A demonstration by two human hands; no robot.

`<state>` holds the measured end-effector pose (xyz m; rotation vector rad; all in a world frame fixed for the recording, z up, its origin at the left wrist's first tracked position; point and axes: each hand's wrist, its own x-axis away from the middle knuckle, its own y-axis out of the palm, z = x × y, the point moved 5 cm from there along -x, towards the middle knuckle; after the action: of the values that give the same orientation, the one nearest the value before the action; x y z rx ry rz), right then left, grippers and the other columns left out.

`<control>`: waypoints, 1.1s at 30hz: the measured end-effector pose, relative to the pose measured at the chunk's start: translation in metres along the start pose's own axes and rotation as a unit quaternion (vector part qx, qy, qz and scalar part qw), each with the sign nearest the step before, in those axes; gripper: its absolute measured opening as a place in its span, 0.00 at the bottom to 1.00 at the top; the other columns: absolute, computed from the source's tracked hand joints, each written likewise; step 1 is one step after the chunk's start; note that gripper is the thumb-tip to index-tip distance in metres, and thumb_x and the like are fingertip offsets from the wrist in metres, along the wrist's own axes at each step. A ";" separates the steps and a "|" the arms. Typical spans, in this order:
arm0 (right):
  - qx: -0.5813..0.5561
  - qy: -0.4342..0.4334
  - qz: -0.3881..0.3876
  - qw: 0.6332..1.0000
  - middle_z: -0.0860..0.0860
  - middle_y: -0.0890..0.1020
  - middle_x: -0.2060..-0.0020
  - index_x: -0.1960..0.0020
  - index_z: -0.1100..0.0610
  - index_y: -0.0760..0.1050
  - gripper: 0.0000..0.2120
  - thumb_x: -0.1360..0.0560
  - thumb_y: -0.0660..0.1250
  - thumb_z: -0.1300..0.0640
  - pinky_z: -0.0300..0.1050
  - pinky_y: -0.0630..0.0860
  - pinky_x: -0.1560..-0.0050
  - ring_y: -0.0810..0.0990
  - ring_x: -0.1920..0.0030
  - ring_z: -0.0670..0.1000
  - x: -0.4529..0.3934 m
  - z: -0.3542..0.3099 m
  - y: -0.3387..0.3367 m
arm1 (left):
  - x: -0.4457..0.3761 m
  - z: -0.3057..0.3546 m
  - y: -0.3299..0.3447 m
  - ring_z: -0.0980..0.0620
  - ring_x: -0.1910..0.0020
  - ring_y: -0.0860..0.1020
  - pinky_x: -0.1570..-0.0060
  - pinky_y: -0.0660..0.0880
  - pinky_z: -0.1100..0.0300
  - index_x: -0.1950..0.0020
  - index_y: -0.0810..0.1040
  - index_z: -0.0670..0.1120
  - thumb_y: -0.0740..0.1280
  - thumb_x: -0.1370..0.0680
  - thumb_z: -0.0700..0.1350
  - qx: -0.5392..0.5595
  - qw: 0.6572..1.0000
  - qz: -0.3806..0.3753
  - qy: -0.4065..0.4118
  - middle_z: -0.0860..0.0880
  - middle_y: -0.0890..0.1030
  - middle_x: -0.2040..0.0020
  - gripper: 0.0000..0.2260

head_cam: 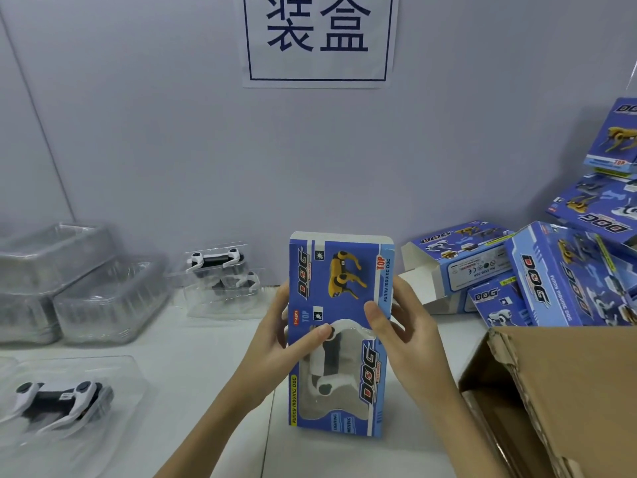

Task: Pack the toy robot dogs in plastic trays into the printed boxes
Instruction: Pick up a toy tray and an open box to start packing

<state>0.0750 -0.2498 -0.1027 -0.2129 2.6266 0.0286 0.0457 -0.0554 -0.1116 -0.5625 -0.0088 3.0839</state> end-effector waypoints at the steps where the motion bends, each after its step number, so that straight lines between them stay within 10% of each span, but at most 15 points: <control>1: 0.001 0.004 -0.008 1.000 0.45 0.83 0.40 0.32 0.41 0.74 0.19 0.22 0.69 0.40 0.60 0.83 0.42 0.84 0.38 0.52 0.000 0.000 0.002 | 0.001 0.001 0.000 0.51 0.37 0.83 0.50 0.84 0.56 0.37 0.73 0.76 0.76 0.27 0.53 -0.002 1.000 0.001 -0.002 0.59 0.83 0.36 0.25; 8: 0.042 -0.030 -0.020 0.998 0.33 0.79 0.56 0.41 0.40 0.76 0.29 0.30 0.61 0.20 0.35 0.79 0.55 0.82 0.51 0.41 0.005 -0.016 0.009 | 0.005 0.006 -0.002 0.51 0.37 0.83 0.50 0.84 0.58 0.37 0.75 0.73 0.80 0.34 0.65 -0.013 1.000 0.006 0.010 0.57 0.83 0.37 0.27; 13: 0.053 -0.064 -0.012 0.996 0.34 0.77 0.54 0.47 0.29 0.76 0.05 0.21 0.62 0.34 0.31 0.77 0.58 0.81 0.50 0.39 0.010 -0.021 0.013 | 0.008 0.008 0.000 0.53 0.40 0.84 0.53 0.83 0.62 0.39 0.76 0.73 0.79 0.37 0.71 -0.025 0.999 0.019 0.021 0.58 0.84 0.39 0.28; 17: 0.015 -0.035 -0.016 0.999 0.40 0.82 0.49 0.39 0.46 0.76 0.16 0.22 0.65 0.40 0.36 0.81 0.58 0.85 0.44 0.47 0.011 -0.014 0.013 | 0.009 0.010 0.001 0.49 0.42 0.86 0.57 0.84 0.61 0.43 0.82 0.69 0.79 0.36 0.71 -0.006 0.998 0.052 0.045 0.50 0.84 0.39 0.24; 21: 0.008 -0.033 0.002 0.999 0.43 0.84 0.45 0.36 0.41 0.75 0.19 0.21 0.63 0.32 0.44 0.83 0.48 0.84 0.42 0.49 0.011 -0.013 0.012 | 0.011 0.016 0.009 0.46 0.37 0.82 0.50 0.84 0.56 0.40 0.82 0.68 0.75 0.31 0.71 -0.060 0.989 0.080 0.107 0.50 0.79 0.35 0.21; 27: 0.106 -0.101 0.221 0.964 0.45 0.77 0.38 0.29 0.48 0.67 0.25 0.23 0.72 0.48 0.43 0.77 0.40 0.78 0.38 0.48 0.027 -0.010 0.005 | 0.021 0.018 0.024 0.60 0.35 0.73 0.53 0.74 0.77 0.42 0.81 0.44 0.72 0.25 0.60 -0.223 0.927 0.228 0.198 0.49 0.73 0.38 0.22; 33: 0.142 -0.218 0.125 0.958 0.49 0.75 0.39 0.33 0.49 0.68 0.14 0.16 0.61 0.46 0.31 0.75 0.46 0.79 0.43 0.54 0.053 -0.026 0.049 | 0.030 0.014 0.027 0.55 0.45 0.77 0.56 0.78 0.59 0.34 0.74 0.60 0.51 0.15 0.64 -0.294 0.913 0.189 0.208 0.52 0.68 0.40 0.18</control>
<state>0.0090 -0.2110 -0.1072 0.2064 2.1680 -0.1923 0.0128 -0.0821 -0.1088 -1.3776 -0.9575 3.2030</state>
